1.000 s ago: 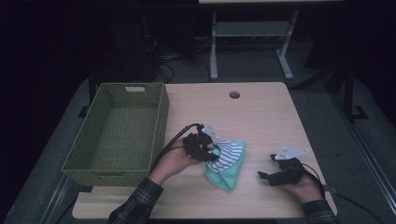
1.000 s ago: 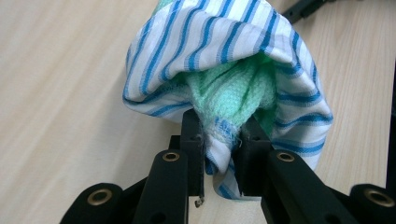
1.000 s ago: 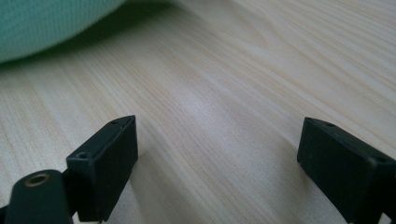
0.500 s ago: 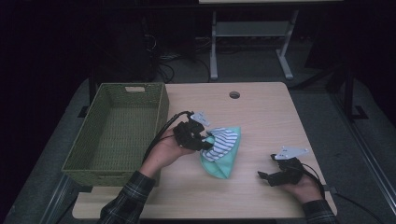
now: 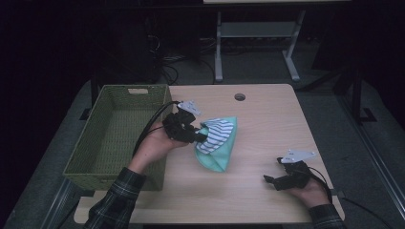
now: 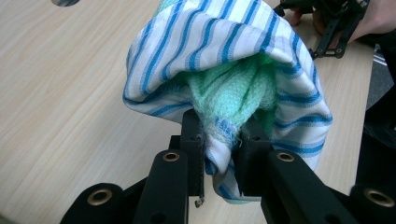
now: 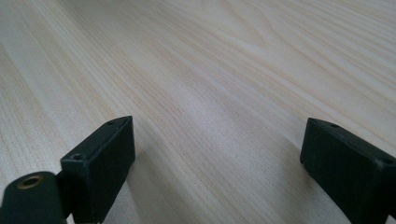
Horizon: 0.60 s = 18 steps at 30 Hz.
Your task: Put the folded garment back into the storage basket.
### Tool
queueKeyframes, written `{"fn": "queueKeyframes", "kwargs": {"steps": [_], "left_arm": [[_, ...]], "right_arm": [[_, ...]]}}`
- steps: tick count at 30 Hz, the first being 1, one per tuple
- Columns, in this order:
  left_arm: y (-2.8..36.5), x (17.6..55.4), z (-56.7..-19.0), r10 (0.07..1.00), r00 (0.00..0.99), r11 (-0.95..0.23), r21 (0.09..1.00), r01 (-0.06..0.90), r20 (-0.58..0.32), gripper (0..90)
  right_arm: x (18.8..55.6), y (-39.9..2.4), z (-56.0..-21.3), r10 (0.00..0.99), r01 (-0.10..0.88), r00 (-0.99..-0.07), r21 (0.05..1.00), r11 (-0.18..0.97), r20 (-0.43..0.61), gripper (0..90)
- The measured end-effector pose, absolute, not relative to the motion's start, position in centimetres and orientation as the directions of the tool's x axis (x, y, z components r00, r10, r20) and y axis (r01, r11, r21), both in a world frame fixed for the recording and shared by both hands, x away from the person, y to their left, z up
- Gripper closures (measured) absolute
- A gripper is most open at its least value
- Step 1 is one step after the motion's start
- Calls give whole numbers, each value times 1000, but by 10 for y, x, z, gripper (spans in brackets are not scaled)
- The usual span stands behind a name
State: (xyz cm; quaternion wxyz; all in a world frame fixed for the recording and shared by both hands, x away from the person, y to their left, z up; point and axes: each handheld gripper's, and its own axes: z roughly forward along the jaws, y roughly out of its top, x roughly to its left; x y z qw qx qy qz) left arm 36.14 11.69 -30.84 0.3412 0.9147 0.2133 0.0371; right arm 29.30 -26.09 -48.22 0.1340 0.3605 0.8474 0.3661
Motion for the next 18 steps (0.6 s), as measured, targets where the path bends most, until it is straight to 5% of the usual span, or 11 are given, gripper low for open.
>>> {"fn": "queueKeyframes", "kwargs": {"steps": [18], "left_arm": [[158, 366, -284, 496, 866, -643, 644, 414, -61, 756]], "right_arm": [[293, -261, -482, 711, 514, -702, 717, 471, 37, 95]]}}
